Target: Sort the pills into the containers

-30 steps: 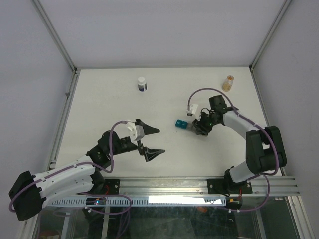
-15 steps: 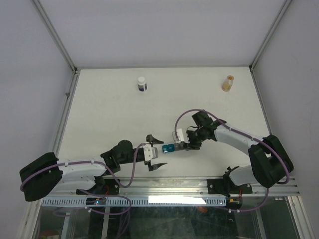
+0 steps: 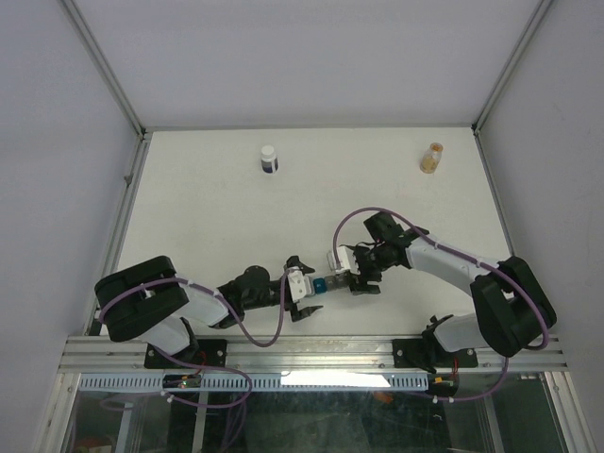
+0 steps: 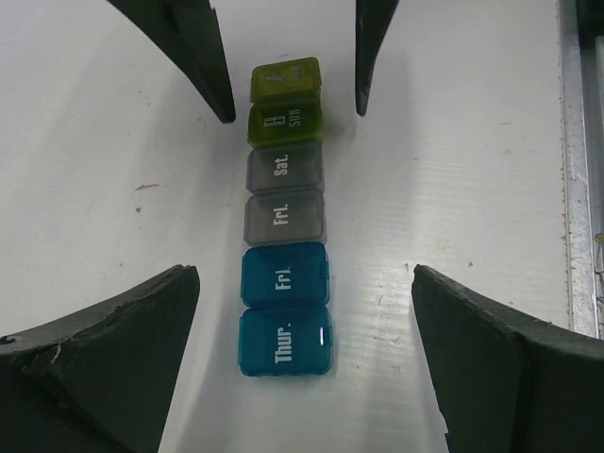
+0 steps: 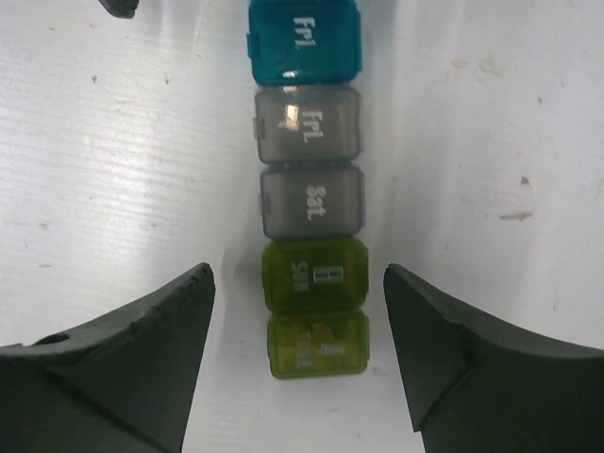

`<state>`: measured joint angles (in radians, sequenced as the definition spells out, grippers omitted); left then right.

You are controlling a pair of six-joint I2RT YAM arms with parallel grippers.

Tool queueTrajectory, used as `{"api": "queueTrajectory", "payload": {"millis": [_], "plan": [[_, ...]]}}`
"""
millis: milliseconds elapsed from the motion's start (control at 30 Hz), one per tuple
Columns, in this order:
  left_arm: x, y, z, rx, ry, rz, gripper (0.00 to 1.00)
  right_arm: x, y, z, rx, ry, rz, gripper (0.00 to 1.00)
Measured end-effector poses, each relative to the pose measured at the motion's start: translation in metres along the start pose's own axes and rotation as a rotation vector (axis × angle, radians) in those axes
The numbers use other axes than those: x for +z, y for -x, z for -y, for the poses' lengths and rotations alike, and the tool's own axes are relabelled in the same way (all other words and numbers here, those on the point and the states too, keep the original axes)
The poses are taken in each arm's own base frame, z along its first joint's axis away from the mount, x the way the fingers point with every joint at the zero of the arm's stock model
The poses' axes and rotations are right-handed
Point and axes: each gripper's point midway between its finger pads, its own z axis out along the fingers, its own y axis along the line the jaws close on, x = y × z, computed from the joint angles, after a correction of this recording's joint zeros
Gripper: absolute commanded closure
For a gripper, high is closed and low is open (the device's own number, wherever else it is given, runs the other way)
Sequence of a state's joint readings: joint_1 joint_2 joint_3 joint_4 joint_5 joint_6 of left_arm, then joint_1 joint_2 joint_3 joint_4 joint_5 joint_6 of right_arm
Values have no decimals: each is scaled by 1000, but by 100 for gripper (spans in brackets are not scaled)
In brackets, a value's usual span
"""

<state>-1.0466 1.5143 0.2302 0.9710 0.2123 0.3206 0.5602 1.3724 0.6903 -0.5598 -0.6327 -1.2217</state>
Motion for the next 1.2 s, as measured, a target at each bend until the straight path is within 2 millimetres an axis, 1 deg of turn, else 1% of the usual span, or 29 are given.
{"api": "queueTrajectory", "payload": {"millis": [100,167,267,333,433,567,667,767,967,1100,1200], "plan": [[7,-3,-2,0,5,-5,4,-12,-2,5,28,-38,28,25],[12,-1,-4,2,7,2,6,-17,-1,8,31,-60,44,26],[20,5,-8,6,11,18,12,-15,0,4,32,-47,62,26],[25,4,-9,5,10,14,15,-12,-1,-1,35,-35,71,27],[30,-3,-8,-1,5,-4,19,-9,-2,-3,34,-28,76,28],[32,-14,-5,-10,-2,-31,24,-5,-1,0,15,-41,86,30],[33,-19,-4,-15,-7,-46,29,-2,0,2,4,-51,90,33],[36,-20,-4,-20,-7,-49,37,1,-1,3,-3,-56,90,38],[40,-22,-4,-31,-8,-51,40,4,0,6,-10,-62,89,46],[41,-22,-4,-36,-8,-51,48,4,0,8,-14,-71,85,51],[43,-23,-5,-37,-6,-51,57,4,-1,8,-14,-71,82,55]]}}
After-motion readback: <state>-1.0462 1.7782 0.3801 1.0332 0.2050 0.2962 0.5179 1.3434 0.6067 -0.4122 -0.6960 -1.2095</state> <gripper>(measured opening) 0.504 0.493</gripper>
